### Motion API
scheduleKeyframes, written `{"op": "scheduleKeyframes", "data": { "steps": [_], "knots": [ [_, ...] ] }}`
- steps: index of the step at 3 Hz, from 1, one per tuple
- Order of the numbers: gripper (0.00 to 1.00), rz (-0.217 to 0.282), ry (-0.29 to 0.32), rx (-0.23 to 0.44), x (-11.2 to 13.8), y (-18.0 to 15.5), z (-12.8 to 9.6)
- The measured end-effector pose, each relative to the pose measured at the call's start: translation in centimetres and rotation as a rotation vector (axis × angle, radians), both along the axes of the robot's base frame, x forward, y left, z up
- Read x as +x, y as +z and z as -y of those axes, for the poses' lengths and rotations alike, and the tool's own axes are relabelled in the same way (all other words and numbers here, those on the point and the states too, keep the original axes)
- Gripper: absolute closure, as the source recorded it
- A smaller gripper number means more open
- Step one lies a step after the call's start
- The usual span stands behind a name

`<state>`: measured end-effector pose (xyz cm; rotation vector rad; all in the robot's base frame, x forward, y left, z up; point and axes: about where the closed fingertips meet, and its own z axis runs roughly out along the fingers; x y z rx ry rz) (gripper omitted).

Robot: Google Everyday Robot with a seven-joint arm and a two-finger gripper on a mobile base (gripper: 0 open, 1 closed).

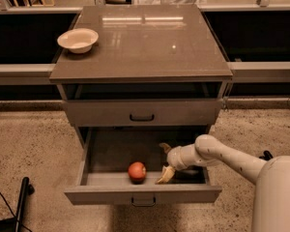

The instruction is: Place apple into middle drawer

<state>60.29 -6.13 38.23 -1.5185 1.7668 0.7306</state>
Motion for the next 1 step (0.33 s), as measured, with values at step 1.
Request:
{"op": "scheduleKeyframes", "data": {
  "steps": [1],
  "knots": [
    [0.00,0.000,0.000,0.000,0.00,0.00,0.00]
  ]
}}
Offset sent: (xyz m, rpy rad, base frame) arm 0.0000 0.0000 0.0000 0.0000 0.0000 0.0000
